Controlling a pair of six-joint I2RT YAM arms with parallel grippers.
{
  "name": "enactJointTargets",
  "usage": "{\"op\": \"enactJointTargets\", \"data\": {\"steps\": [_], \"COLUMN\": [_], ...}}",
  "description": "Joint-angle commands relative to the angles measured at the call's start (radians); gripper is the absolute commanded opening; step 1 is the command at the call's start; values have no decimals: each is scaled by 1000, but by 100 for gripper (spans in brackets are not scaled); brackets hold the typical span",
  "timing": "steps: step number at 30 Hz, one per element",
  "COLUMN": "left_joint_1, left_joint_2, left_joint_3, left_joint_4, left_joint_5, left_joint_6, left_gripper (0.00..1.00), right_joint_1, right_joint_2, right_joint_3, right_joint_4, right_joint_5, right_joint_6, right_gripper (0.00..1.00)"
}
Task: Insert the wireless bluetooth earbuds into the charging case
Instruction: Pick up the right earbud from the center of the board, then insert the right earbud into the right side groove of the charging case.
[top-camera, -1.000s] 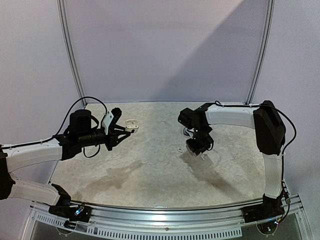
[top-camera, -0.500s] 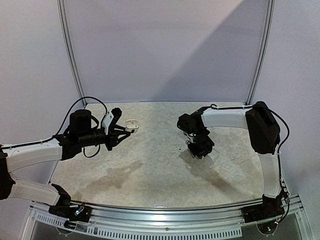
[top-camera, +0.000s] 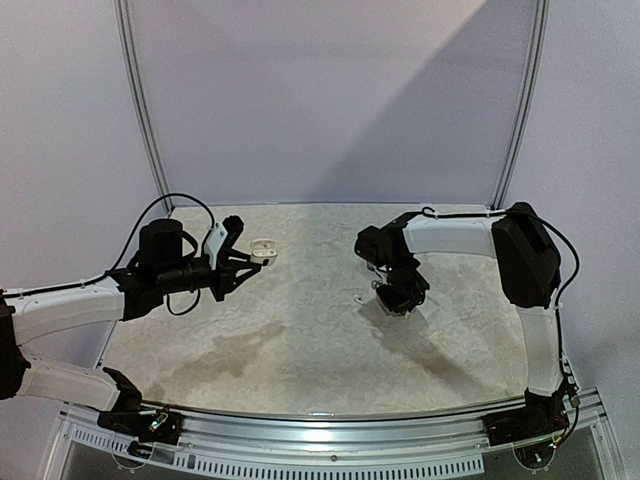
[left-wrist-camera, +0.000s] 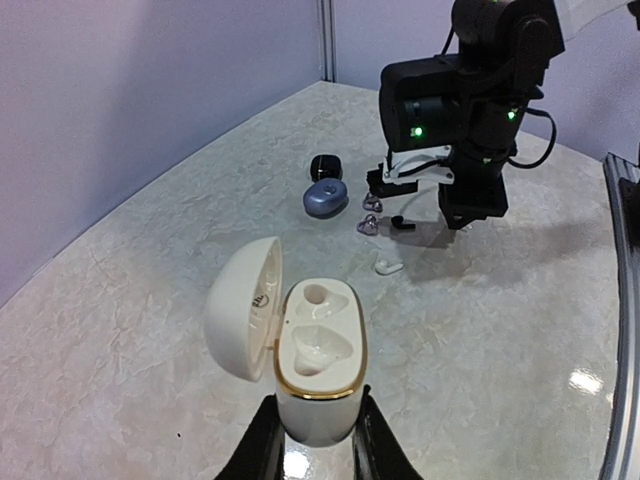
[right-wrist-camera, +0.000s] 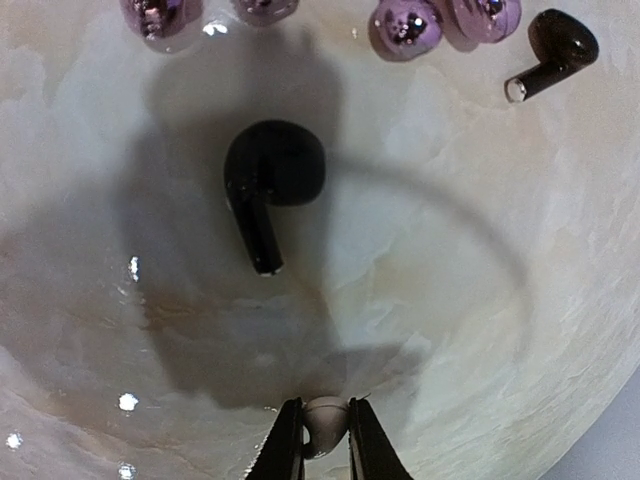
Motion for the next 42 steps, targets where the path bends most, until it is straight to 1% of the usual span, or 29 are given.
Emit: {"op": "enactJointTargets", "data": {"steps": [1, 5, 8, 11, 16, 18, 21, 22, 25, 27, 29, 32, 35, 37, 39, 41, 42], "left_joint_1": [-13, -13, -13, -13, -11, -8, -2, -1, -2, -15, -35, -61, -81, -91, -105, -126, -137], "left_joint_2": [8, 8, 8, 5, 7, 19, 44, 54, 82, 95, 102, 104, 103, 104, 107, 107, 106], "left_joint_3": [-16, -14, -9, -2, 28, 55, 100, 115, 155, 185, 207, 223, 225, 217, 215, 215, 215], "left_joint_4": [12, 13, 17, 27, 49, 78, 158, 186, 265, 289, 297, 339, 378, 405, 419, 404, 392], "left_joint_5": [-7, -7, -4, 1, 52, 110, 185, 209, 275, 313, 331, 357, 407, 441, 460, 479, 473], "left_joint_6": [5, 5, 1, -12, -56, -79, -129, -139, -226, -264, -283, -293, -243, -201, -160, -88, -62], "left_gripper": [0, 0, 0, 0, 0, 0, 0, 0, 0, 0, 0, 0, 0, 0, 0, 0, 0], "right_joint_1": [-25, -43, -60, -67, -80, -81, -80, -81, -71, -53, -28, 9, 36, 58, 73, 97, 111], "right_joint_2": [-20, -70, -126, -199, -347, -423, -531, -581, -682, -727, -749, -743, -722, -718, -712, -708, -706], "right_joint_3": [-20, -40, -64, -90, -80, -71, -101, -118, -188, -238, -254, -238, -222, -218, -204, -200, -197], "right_joint_4": [35, 56, 105, 180, 347, 450, 660, 726, 999, 1163, 1244, 1266, 1243, 1216, 1148, 1067, 1036], "right_joint_5": [-45, -79, -120, -170, -306, -387, -519, -591, -754, -842, -946, -1068, -1164, -1172, -1197, -1199, -1189], "right_joint_6": [-9, -19, -40, -69, -196, -280, -427, -483, -577, -632, -703, -778, -868, -942, -1011, -1152, -1188], "right_gripper": [0, 0, 0, 0, 0, 0, 0, 0, 0, 0, 0, 0, 0, 0, 0, 0, 0]}}
